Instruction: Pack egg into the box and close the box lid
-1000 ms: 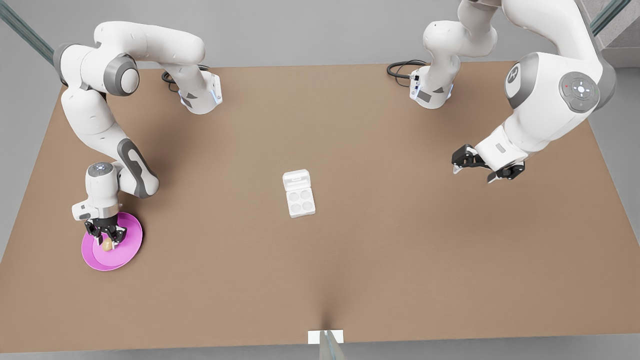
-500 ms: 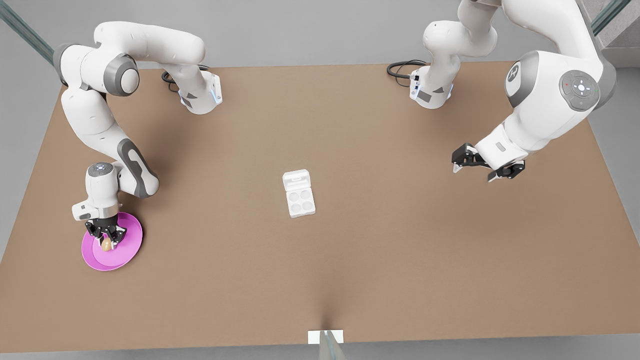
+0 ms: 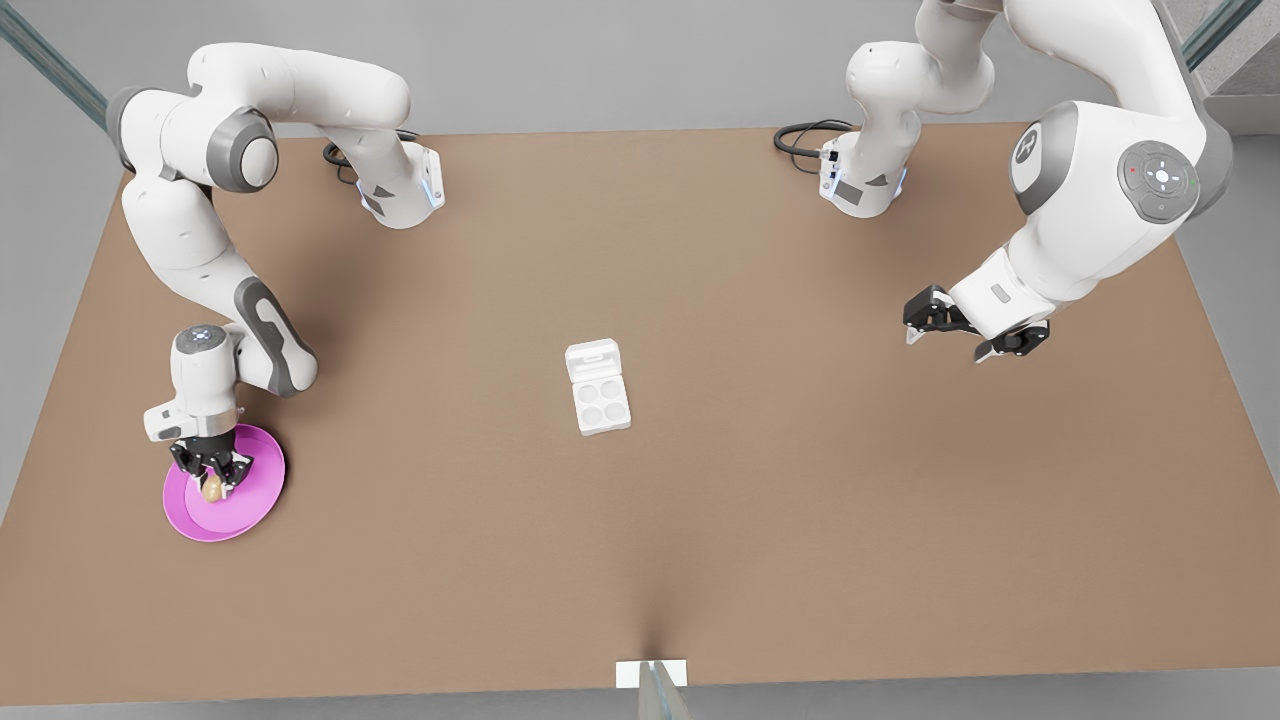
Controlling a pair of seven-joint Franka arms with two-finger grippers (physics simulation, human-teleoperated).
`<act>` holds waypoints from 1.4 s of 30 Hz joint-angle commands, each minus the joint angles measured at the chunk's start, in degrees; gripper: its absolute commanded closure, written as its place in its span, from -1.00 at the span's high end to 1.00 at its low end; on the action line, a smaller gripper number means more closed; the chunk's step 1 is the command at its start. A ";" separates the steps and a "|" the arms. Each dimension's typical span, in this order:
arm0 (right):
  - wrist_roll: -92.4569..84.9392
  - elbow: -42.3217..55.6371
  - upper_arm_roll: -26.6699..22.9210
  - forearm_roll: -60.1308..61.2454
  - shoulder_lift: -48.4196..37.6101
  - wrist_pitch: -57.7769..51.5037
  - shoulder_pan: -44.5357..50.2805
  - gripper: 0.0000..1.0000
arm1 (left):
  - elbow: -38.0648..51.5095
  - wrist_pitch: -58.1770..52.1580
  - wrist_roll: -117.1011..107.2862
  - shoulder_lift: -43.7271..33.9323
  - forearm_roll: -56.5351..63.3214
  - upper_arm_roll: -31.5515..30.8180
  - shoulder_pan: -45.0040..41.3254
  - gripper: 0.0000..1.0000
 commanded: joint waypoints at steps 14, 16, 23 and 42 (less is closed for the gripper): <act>-2.62 0.00 0.96 5.22 -11.96 -20.64 3.20 0.05 | -0.06 -3.71 0.09 0.64 0.20 0.52 0.00 1.00; -2.62 0.35 0.35 5.93 -15.92 -30.48 5.66 0.06 | -0.06 -5.21 -0.09 0.47 0.20 1.49 0.00 1.00; 5.46 19.95 0.08 5.84 -18.47 -71.61 15.15 0.09 | -0.58 -8.02 0.26 1.52 0.81 2.81 0.53 1.00; 36.40 33.49 8.34 19.72 -13.81 -91.58 40.20 0.09 | 6.45 0.07 -1.49 13.12 3.71 -13.89 -13.36 1.00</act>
